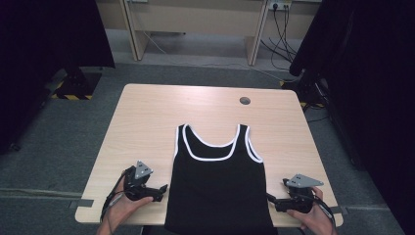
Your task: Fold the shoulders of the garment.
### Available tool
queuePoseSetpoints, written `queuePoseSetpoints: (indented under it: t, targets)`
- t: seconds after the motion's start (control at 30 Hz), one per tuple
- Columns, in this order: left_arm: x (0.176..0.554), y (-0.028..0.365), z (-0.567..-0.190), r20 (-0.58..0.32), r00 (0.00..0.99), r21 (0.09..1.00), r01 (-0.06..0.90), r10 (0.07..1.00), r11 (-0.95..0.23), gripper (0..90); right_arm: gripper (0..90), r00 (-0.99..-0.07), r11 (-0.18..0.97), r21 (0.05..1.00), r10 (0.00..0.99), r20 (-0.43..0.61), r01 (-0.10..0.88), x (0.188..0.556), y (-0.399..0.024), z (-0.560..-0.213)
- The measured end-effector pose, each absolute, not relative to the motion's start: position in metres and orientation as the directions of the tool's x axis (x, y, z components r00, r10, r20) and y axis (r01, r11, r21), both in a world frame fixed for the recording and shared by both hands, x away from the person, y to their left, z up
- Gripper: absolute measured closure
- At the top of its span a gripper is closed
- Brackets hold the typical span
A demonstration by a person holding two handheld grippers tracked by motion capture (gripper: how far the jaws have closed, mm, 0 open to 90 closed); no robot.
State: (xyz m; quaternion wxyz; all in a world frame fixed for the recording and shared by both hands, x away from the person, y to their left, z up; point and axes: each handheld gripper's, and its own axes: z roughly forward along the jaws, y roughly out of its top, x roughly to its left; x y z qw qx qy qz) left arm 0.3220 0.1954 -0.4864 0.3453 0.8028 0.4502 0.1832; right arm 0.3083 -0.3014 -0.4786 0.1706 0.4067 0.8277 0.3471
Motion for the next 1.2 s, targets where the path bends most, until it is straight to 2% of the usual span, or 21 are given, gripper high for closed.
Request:
queuePoseSetpoints:
  t: [0.87, 1.2]
  targets:
    - [0.323, 0.195, -0.482, -0.047, 0.524, 0.737, 0.593, 0.85, -0.325, 1.7, 13.9, -0.615, 0.432, 0.712, 0.788, 0.0, 0.554, 0.309, -0.301, -0.478]
    - [0.333, 0.184, -0.475, -0.049, 0.543, 0.744, 0.58, 0.838, -0.332, 1.8, 13.8, -0.617, 0.433, 0.712, 0.787, 0.0, 0.553, 0.309, -0.301, -0.478]
